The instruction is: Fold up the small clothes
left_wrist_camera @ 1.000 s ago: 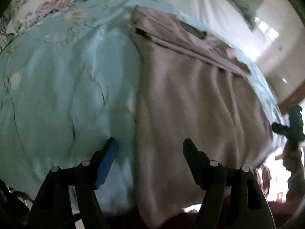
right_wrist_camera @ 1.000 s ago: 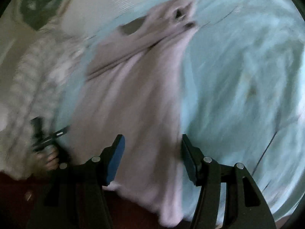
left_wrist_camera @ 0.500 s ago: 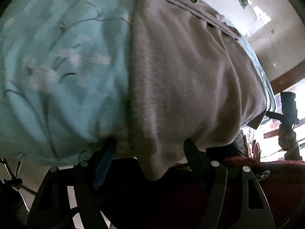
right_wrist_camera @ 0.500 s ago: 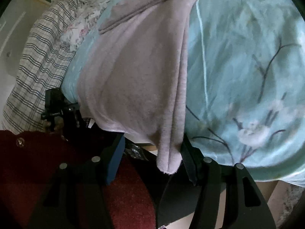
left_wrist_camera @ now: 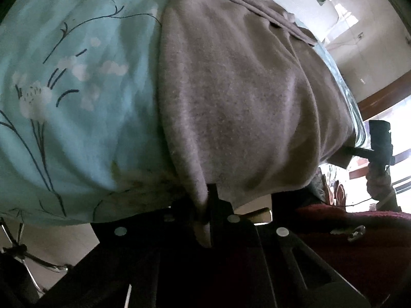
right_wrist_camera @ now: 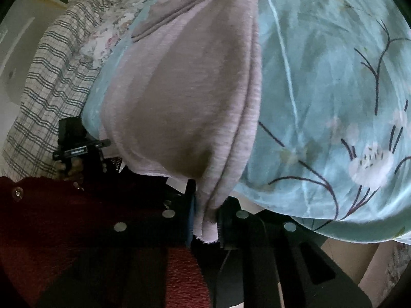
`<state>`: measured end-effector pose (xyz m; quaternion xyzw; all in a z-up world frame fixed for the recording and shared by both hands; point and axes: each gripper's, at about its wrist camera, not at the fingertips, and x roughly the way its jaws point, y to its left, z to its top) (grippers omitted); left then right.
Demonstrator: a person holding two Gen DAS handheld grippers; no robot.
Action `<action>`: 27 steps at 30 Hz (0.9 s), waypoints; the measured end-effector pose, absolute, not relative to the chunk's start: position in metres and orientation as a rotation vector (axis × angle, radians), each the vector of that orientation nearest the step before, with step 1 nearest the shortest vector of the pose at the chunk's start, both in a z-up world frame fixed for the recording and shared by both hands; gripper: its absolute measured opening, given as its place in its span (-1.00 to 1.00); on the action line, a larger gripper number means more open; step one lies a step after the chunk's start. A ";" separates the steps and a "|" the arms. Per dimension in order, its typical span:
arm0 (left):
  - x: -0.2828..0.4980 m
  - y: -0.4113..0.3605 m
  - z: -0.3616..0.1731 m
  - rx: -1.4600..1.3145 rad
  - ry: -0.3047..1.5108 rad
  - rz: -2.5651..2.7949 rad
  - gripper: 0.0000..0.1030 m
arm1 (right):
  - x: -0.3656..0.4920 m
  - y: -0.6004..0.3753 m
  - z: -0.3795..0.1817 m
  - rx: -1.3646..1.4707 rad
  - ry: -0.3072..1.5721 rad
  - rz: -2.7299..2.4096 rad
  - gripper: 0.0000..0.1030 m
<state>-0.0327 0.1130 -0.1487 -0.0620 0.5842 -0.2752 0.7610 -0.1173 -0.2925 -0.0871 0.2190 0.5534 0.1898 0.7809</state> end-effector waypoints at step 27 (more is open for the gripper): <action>0.056 0.116 0.045 -0.375 0.632 -0.478 -0.94 | -0.042 -0.341 0.059 0.723 0.560 0.463 -0.86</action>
